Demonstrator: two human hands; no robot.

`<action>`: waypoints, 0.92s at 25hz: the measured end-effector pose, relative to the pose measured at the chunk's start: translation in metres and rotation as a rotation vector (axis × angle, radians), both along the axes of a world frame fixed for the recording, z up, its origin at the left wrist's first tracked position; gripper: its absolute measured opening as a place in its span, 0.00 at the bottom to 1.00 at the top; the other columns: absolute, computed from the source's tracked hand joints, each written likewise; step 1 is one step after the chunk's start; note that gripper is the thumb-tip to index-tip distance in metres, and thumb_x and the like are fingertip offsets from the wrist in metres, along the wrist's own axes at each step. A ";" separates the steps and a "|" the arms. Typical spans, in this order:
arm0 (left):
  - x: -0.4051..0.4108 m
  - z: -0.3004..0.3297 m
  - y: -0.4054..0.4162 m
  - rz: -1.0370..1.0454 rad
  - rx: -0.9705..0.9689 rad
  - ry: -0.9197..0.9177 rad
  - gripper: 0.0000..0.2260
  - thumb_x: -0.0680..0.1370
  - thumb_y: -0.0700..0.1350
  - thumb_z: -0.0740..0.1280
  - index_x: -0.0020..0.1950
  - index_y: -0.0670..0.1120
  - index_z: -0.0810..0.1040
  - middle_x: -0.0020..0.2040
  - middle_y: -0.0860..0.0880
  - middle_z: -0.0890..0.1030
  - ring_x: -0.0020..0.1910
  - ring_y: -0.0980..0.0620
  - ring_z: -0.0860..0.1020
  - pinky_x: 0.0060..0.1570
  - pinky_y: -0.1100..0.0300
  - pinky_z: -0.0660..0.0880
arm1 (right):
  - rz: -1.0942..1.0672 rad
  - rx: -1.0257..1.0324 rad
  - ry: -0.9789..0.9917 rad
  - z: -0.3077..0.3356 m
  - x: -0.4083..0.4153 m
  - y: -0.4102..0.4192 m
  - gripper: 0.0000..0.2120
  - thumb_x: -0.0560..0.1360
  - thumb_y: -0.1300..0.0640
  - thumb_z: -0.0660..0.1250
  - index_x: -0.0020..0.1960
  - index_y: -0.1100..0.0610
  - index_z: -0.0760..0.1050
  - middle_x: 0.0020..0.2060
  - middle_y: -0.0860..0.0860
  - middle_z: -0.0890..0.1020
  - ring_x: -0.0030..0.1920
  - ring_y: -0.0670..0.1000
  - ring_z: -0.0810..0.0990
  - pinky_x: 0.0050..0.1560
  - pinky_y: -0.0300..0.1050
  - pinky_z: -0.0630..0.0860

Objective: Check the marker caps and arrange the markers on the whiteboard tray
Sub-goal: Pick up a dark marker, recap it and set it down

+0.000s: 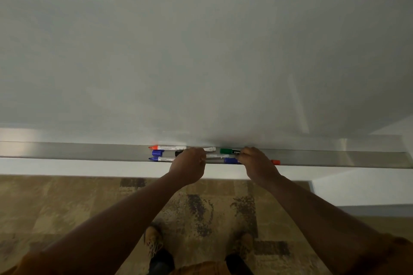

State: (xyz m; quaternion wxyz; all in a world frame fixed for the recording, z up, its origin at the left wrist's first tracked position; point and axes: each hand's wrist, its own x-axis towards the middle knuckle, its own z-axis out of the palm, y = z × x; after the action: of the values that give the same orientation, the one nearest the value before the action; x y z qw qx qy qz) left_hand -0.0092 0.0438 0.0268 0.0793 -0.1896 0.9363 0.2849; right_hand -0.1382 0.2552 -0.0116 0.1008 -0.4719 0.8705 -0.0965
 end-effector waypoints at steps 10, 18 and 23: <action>0.003 -0.005 0.000 0.009 0.003 0.019 0.08 0.78 0.40 0.63 0.44 0.48 0.80 0.40 0.49 0.83 0.37 0.51 0.80 0.37 0.55 0.80 | -0.398 0.039 0.132 0.010 -0.004 0.025 0.05 0.69 0.61 0.69 0.45 0.55 0.80 0.43 0.53 0.81 0.45 0.60 0.77 0.39 0.51 0.76; 0.004 -0.004 0.006 0.015 0.018 0.038 0.08 0.78 0.40 0.63 0.43 0.49 0.80 0.40 0.51 0.83 0.38 0.52 0.80 0.33 0.61 0.73 | -0.740 0.086 -0.109 0.012 -0.017 0.029 0.08 0.71 0.61 0.64 0.43 0.59 0.81 0.43 0.58 0.80 0.46 0.64 0.78 0.42 0.51 0.78; 0.009 -0.006 0.002 0.026 0.006 0.048 0.07 0.78 0.40 0.64 0.43 0.49 0.80 0.40 0.50 0.83 0.37 0.52 0.80 0.36 0.56 0.80 | -0.656 0.146 -0.138 0.008 -0.018 0.027 0.11 0.67 0.64 0.64 0.44 0.58 0.83 0.42 0.60 0.79 0.45 0.64 0.78 0.45 0.51 0.78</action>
State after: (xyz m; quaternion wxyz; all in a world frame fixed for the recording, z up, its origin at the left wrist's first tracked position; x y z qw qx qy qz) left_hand -0.0003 0.0462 0.0210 0.0536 -0.1945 0.9346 0.2930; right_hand -0.1566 0.2827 -0.0037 0.1567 -0.1507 0.9716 -0.0930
